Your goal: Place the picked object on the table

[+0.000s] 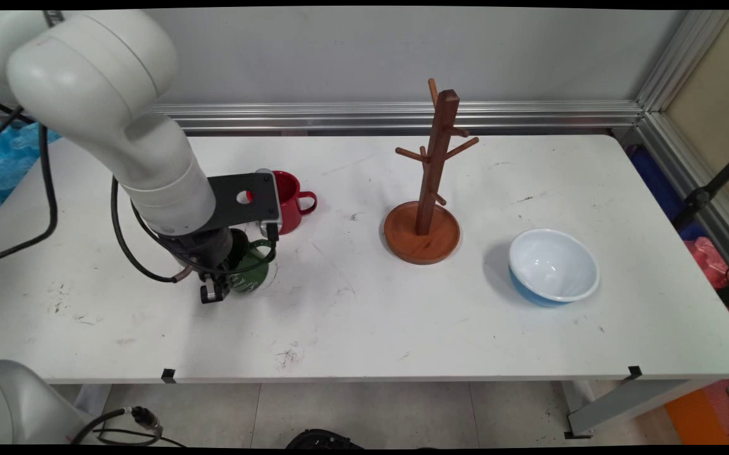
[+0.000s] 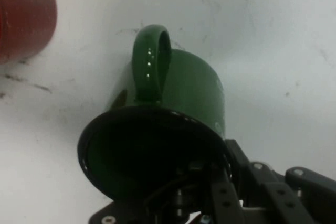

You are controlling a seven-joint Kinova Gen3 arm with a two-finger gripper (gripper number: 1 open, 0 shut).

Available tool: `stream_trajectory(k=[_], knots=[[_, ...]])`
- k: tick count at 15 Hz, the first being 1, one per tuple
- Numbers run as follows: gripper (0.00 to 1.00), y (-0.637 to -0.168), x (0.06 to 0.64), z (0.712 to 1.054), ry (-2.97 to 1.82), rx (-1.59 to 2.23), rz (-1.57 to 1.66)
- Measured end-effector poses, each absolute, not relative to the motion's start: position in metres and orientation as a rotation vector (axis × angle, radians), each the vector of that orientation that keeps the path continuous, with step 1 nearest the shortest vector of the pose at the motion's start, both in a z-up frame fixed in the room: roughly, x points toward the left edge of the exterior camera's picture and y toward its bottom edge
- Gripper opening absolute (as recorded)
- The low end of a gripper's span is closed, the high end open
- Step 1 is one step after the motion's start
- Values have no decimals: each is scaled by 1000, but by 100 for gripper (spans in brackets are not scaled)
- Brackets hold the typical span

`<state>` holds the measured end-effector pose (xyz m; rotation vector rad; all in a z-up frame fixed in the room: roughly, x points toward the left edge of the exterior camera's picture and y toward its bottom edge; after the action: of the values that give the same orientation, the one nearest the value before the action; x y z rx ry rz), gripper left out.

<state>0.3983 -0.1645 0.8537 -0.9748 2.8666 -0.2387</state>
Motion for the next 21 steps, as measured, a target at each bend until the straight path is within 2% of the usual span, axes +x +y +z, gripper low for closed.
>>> stream_trajectory(k=[10,21], knots=[[0,-169,373,850,2750,-948,-217],[0,-183,355,831,2677,-965,-198]])
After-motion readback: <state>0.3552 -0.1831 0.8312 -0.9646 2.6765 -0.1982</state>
